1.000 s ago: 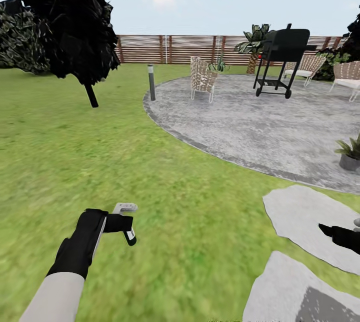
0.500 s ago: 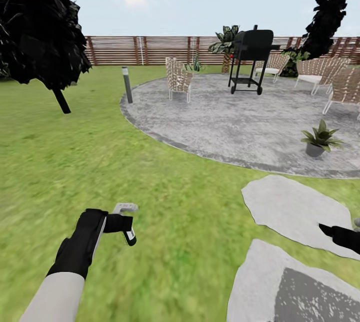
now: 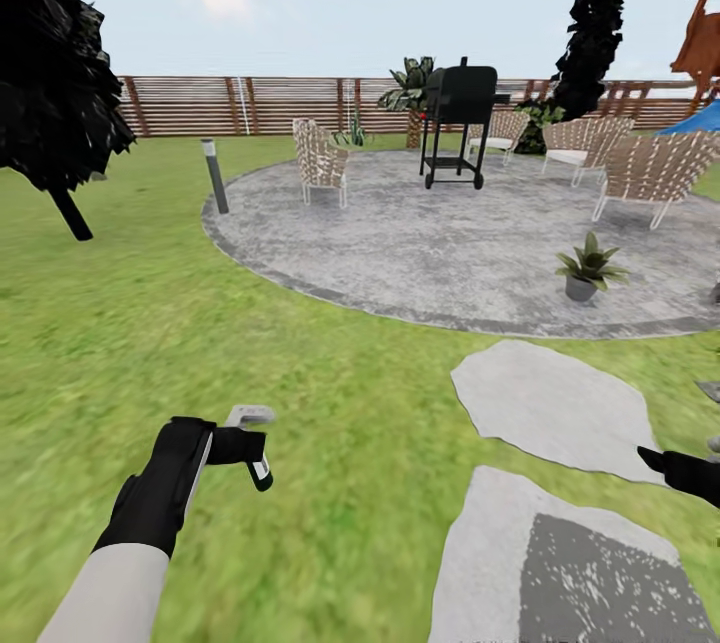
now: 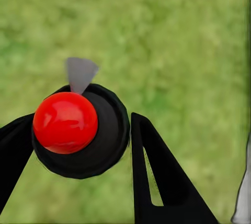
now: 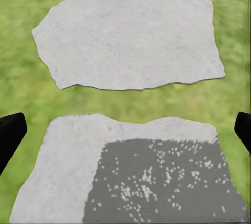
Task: Pick up the pesticide atomizer in the garden and spray insectifuge to fully cover both potted plants in the garden.
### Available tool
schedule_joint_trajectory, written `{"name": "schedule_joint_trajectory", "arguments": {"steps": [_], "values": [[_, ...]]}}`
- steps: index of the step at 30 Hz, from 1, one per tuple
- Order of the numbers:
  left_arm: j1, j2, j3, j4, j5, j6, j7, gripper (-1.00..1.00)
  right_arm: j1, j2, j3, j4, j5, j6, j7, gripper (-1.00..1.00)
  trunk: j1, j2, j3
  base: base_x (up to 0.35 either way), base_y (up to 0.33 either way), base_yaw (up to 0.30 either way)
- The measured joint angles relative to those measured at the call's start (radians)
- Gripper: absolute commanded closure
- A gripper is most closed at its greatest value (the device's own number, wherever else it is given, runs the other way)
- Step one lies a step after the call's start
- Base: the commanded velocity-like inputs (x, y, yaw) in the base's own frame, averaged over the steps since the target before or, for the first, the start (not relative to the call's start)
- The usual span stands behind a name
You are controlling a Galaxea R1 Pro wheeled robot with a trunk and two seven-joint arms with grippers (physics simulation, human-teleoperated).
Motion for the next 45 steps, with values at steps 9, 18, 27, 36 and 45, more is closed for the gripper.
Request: {"name": "schedule_joint_trajectory", "arguments": {"steps": [9,18,27,36,45], "values": [[0.000,0.000,0.000,0.000,0.000,0.000,0.000,1.00,-0.001,0.000,-0.001,0.000,-0.001,0.004,0.001,-1.00,0.000,0.000,0.010,0.002,0.000,-0.185],[0.000,0.000,0.000,0.000,0.000,-0.002,0.000,1.00,0.000,-0.001,-0.002,0.000,-0.001,0.003,0.001,-1.00,0.000,0.000,0.019,0.181,-0.103,-0.193],[0.000,0.000,0.000,0.000,0.000,-0.002,0.000,1.00,0.001,-0.025,-0.040,0.000,0.001,-0.025,0.000,-1.00,0.000,0.000,0.021,0.260,-0.250,-0.029],[-0.001,0.000,0.000,0.000,0.000,-0.002,0.000,1.00,0.000,-0.028,-0.061,0.000,-0.001,-0.026,0.005,-1.00,0.000,0.000,0.021,0.262,-0.198,-0.001],[-0.001,0.001,0.007,-0.001,0.000,-0.002,0.000,1.00,0.000,-0.025,-0.062,0.000,-0.001,-0.019,0.005,-1.00,0.000,0.000,0.024,0.260,-0.015,-0.155]]}}
